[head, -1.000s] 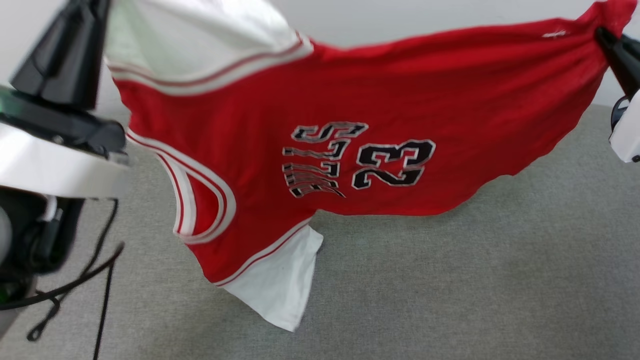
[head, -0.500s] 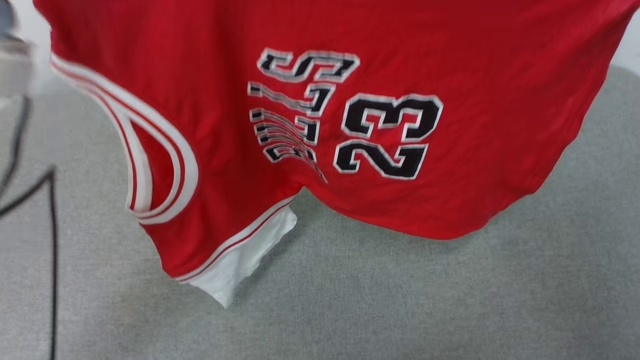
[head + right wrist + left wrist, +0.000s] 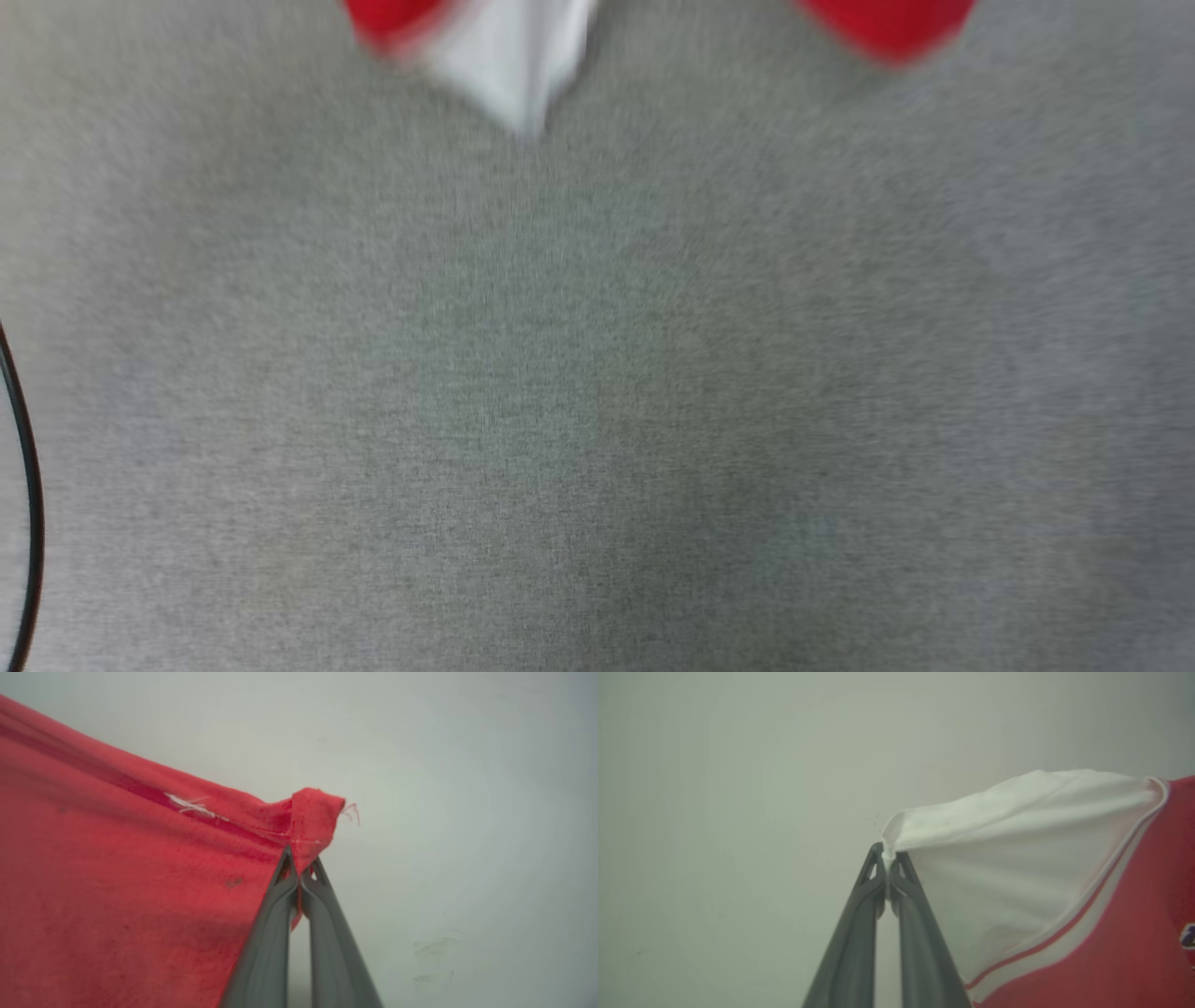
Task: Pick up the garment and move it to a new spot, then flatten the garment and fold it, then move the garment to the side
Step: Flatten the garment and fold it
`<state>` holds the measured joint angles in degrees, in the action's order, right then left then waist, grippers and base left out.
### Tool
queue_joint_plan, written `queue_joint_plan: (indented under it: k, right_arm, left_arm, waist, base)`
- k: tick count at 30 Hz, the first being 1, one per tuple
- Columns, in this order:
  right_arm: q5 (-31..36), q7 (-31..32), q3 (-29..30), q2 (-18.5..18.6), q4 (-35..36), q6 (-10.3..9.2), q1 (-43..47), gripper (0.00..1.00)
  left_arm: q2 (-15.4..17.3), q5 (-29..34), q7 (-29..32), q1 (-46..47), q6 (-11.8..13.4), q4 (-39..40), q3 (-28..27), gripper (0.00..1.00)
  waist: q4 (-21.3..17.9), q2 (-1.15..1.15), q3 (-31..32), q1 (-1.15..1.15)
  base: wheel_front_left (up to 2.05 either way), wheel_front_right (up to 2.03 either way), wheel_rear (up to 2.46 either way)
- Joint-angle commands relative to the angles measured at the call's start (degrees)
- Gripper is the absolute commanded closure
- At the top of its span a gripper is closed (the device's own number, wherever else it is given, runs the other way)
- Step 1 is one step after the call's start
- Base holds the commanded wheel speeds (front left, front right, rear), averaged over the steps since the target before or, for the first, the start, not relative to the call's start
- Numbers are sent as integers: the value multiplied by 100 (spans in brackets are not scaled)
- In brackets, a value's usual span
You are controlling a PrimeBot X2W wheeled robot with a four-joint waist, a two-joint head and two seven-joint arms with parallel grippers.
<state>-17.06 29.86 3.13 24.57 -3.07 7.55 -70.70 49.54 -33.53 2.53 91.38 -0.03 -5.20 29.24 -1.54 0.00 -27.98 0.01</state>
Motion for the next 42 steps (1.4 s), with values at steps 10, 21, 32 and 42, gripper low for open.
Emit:
queue_joint_plan:
  k: [10,21,32,42]
  right_arm:
    - [608,-1094,-130,-314,-2044,-13,-2061,100]
    - [1030,-2291,-352,-653,-3249,-12,-2386,100]
    - [759,-3193,-674,-791,-3898,-12,-1445,100]
    - [100,-3466,-1370,-754,-3899,-11,223,100]
  left_arm:
    - [-991,836,-771,2455,-460,-2629,343,100]
    - [-1646,918,-1646,2225,-587,-3928,701,100]
    - [-2063,737,-1782,320,-634,-3380,649,100]
    - [-2208,608,-1783,-2057,-567,-2537,591,100]
  waist:
    - [228,0,-1182,-1]
    - [428,0,-1547,-1]
    - [548,0,-1194,-1]
    - [621,0,-297,-1]
  base:
    - [0,0,0]
    - [0,0,0]
    - [0,0,0]
    - [0,0,0]
